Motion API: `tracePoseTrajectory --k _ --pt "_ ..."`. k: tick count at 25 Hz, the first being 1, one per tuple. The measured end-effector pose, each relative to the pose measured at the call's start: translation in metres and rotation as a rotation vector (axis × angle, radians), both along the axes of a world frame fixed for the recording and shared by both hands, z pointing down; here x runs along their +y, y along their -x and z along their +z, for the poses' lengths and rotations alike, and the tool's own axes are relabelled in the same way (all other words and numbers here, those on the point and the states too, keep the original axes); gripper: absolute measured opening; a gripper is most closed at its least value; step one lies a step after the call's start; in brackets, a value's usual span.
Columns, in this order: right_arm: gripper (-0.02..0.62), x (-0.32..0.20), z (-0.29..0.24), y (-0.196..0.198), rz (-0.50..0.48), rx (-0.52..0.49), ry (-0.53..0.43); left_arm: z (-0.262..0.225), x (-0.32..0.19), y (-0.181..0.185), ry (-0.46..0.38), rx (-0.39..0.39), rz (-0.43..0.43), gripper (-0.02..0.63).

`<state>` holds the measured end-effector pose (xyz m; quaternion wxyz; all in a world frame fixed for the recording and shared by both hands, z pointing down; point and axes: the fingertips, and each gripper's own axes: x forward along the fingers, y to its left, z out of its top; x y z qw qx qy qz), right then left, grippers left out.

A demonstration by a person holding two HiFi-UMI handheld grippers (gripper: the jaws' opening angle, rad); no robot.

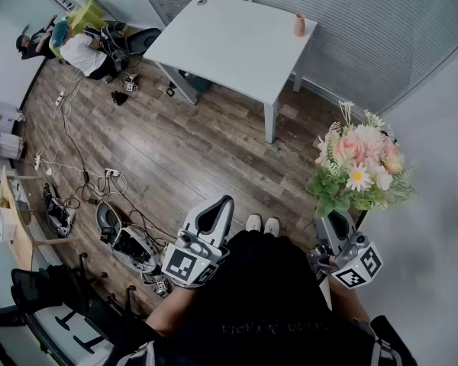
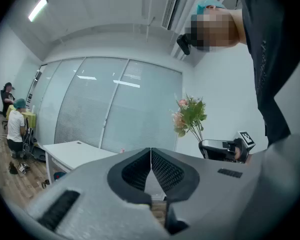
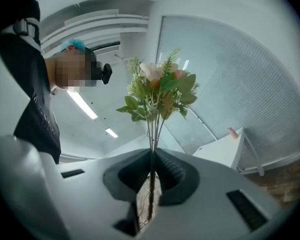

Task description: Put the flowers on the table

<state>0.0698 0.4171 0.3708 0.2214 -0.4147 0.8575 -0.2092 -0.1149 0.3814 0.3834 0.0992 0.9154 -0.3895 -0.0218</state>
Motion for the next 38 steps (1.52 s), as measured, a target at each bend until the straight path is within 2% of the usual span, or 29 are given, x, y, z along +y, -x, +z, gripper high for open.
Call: tracePoseTrajectory --k 5,11,15,19,24,33,38 --pt "0.044 0.002 0.0 0.009 -0.008 0.036 -0.014 0.0 0.0 0.006 -0.008 0.008 0.009 0.018" --pt "0.044 0.002 -0.003 0.013 -0.054 0.026 -0.026 -0.01 0.006 0.002 -0.013 0.033 -0.006 0.018" --pt "0.044 0.0 0.003 0.021 -0.076 0.06 -0.043 -0.006 0.012 0.007 -0.028 0.013 -0.019 0.018" --pt "0.044 -0.005 0.006 0.018 -0.083 0.056 -0.023 0.001 0.007 0.005 -0.008 0.018 -0.021 0.018" --pt "0.044 -0.018 0.012 0.014 -0.087 0.088 -0.017 0.001 -0.014 -0.004 -0.02 0.018 -0.002 0.018" --pt "0.044 -0.073 0.015 0.011 -0.064 0.087 0.011 0.009 -0.075 -0.012 0.038 0.075 0.043 0.018" --pt "0.044 -0.12 0.019 0.012 -0.077 0.097 0.033 0.014 -0.124 -0.013 0.037 0.047 0.042 0.018"
